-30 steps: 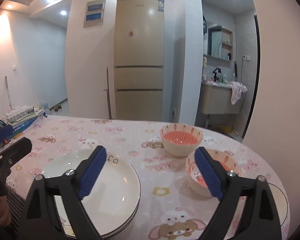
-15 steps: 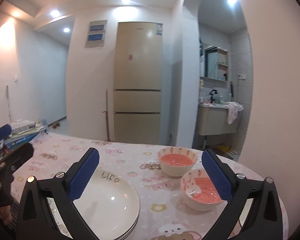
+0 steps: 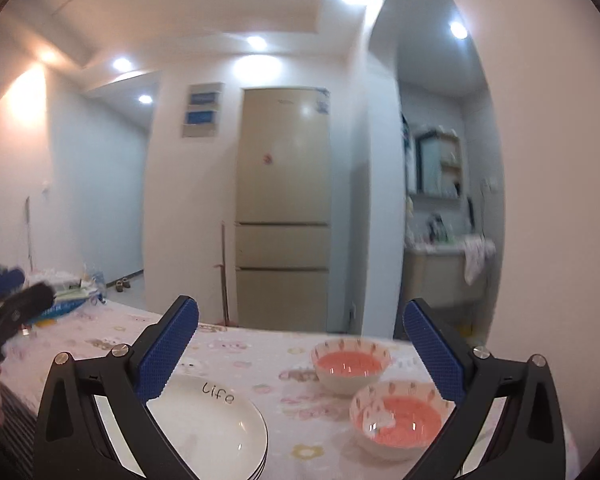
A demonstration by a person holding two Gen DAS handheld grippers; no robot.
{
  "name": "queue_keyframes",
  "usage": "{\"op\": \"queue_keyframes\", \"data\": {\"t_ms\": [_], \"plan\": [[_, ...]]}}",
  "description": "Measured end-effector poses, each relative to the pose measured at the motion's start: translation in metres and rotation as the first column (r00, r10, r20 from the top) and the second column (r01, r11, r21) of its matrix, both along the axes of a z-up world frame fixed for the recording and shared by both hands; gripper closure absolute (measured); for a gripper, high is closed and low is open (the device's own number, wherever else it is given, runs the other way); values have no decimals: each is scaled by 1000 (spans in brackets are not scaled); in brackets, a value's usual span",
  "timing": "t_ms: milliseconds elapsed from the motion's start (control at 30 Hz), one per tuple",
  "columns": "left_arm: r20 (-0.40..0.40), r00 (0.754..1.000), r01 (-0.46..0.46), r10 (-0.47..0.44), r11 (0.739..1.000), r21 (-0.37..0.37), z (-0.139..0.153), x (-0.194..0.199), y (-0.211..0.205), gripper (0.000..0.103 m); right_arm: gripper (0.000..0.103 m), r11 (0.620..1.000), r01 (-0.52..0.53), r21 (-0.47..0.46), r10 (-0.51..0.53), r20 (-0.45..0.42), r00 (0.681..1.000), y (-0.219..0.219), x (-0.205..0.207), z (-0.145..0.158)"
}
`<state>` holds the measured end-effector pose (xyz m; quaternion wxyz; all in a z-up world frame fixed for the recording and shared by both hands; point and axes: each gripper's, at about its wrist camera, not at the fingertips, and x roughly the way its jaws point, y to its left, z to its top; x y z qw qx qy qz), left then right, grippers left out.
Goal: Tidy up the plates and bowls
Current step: 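Raise the right gripper and move it toward the pink bowls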
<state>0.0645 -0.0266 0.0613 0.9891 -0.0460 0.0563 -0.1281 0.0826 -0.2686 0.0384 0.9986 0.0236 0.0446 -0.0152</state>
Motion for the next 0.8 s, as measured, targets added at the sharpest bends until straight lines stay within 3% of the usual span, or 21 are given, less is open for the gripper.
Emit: {"op": "queue_keyframes", "data": {"t_ms": [100, 200, 333, 467, 567, 667, 800], "plan": [[68, 997, -41, 36, 997, 63, 15, -15, -10, 0, 1, 999, -10, 51, 10, -10, 1000, -14, -8, 13], [72, 997, -46, 36, 989, 138, 29, -19, -21, 0, 21, 1000, 15, -7, -15, 7, 1000, -17, -24, 31], [-3, 997, 71, -71, 991, 110, 49, -16, -34, 0, 21, 1000, -18, -2, 18, -6, 1000, -34, -36, 54], [52, 997, 54, -57, 997, 63, 74, -18, -49, 0, 21, 992, -110, 69, 112, -22, 993, -58, -44, 77], [98, 994, 43, -48, 998, 56, 90, -19, -61, 0, 21, 993, -91, 70, 92, -11, 996, -71, -47, 87], [62, 997, 40, -44, 996, 74, 108, -11, -78, 0, 22, 996, -59, 62, 61, -19, 998, -83, -42, 95], [96, 994, 43, -51, 996, 80, 132, 3, -98, 0, 27, 993, -64, 103, 64, 2, 998, -99, -32, 114]]}}
